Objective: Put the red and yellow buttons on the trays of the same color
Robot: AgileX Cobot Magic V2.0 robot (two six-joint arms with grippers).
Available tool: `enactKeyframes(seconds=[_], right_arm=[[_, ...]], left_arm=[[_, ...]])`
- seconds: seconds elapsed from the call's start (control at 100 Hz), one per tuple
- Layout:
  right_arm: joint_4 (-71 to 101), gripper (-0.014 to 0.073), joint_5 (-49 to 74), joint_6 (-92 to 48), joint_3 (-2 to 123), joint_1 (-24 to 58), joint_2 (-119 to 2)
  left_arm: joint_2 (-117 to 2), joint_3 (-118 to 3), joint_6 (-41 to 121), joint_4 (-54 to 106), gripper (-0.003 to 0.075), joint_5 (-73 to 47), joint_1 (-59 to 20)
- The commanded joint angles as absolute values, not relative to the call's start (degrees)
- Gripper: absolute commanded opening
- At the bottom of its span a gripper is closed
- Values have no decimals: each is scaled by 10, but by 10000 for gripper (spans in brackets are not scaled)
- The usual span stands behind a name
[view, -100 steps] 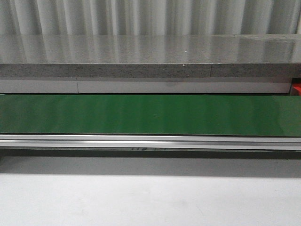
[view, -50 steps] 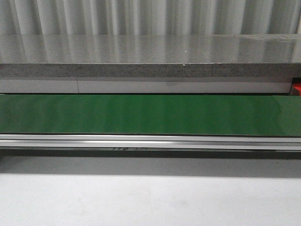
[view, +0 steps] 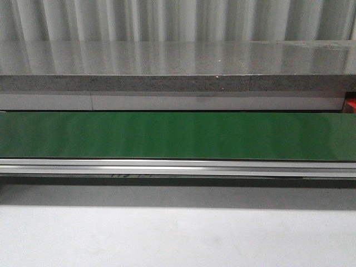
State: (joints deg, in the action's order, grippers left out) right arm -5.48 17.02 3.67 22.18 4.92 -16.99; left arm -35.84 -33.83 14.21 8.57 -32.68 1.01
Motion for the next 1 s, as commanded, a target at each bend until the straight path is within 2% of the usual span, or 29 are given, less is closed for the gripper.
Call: enactKeyframes(seconds=[0.0,0.34,0.73,0.99], right_arm=[[-6,-68,110,-7,202,20,-140],[25,-68,87,-10,72,-13,19],[26,-68,-37,-10,-5,-17,15],[26,-68,-39,-10,-5,-17,15]], left_arm=[[-359,-353,142,95,-20,-285,6],[-359,-353,142,95,-20,-285,6],[-361,-353,142,95,-20,-284,6],[-361,-353,142,95,-20,-284,6]])
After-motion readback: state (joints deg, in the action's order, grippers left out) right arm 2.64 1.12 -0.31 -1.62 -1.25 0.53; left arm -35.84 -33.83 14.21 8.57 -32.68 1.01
